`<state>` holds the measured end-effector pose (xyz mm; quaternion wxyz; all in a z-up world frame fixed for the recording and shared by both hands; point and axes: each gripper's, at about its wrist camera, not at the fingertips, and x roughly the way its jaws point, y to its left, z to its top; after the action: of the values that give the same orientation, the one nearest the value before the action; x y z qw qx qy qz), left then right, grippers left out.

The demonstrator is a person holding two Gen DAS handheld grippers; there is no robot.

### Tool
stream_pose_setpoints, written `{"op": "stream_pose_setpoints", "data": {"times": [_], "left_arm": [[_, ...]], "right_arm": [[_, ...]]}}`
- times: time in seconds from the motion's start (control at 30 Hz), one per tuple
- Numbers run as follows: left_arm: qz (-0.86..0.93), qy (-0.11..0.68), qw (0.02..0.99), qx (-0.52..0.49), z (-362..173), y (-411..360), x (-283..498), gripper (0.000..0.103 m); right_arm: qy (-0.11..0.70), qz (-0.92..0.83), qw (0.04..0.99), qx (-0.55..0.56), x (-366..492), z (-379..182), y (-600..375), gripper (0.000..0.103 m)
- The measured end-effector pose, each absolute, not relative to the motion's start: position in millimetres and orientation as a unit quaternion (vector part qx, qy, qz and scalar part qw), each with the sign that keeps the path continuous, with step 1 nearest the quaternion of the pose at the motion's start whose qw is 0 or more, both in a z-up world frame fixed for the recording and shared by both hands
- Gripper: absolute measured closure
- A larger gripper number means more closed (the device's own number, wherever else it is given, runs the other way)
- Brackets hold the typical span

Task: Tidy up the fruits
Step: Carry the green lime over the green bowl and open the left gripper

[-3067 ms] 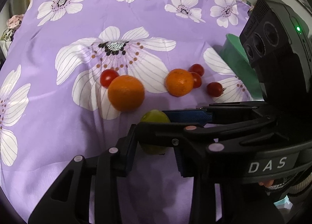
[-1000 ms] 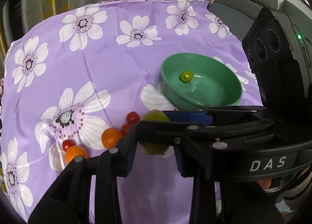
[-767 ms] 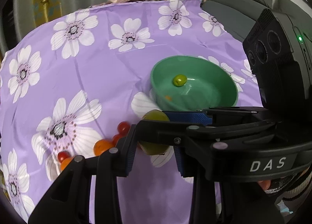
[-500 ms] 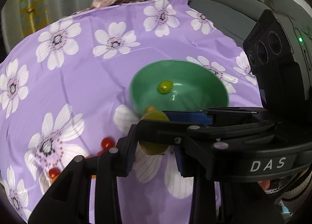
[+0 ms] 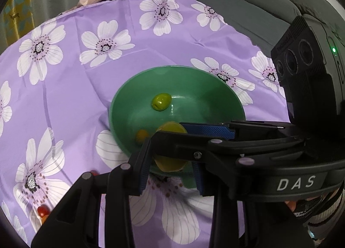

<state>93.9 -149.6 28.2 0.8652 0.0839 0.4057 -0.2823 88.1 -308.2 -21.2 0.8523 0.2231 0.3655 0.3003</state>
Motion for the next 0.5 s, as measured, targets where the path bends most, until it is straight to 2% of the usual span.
{"op": "stream_pose_setpoints", "data": {"times": [0.5], "left_arm": [[-0.289,0.424,0.854,0.079,15.2,-158.4,108.2,0.068]], "right_arm": [[0.383,0.278,0.853,0.219,97.6,-28.9,-315.0,0.063]]}}
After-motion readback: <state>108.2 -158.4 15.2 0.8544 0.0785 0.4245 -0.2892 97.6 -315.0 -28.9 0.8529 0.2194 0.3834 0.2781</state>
